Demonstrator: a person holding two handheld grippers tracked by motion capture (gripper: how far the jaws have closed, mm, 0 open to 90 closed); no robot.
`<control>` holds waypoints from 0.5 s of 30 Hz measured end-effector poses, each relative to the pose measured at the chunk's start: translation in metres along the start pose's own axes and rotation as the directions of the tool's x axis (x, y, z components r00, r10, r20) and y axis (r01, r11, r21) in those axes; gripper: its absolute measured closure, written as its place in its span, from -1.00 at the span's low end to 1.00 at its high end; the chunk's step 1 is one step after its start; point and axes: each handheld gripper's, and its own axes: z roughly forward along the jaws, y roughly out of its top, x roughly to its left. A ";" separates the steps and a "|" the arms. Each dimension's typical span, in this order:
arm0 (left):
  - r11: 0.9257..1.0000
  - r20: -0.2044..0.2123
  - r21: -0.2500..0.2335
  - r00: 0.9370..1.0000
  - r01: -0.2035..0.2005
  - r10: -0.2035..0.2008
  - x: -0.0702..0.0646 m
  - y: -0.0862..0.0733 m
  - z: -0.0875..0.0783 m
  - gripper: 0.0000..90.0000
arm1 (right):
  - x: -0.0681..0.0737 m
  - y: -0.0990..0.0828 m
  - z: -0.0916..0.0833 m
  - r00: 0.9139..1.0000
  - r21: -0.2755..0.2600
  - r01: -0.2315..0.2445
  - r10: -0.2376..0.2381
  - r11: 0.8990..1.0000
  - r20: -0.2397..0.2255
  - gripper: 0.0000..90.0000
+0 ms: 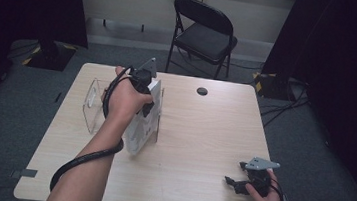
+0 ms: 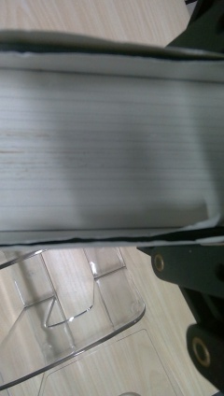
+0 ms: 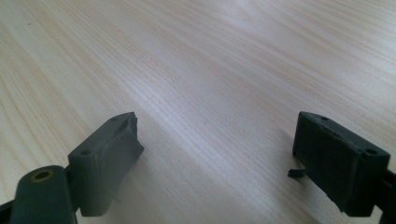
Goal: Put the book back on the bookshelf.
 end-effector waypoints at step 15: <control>0.999 -0.008 -0.024 0.999 0.031 -0.031 0.001 0.008 0.005 0.18 | 0.000 0.000 0.000 1.000 0.000 0.000 0.000 1.000 0.000 -0.70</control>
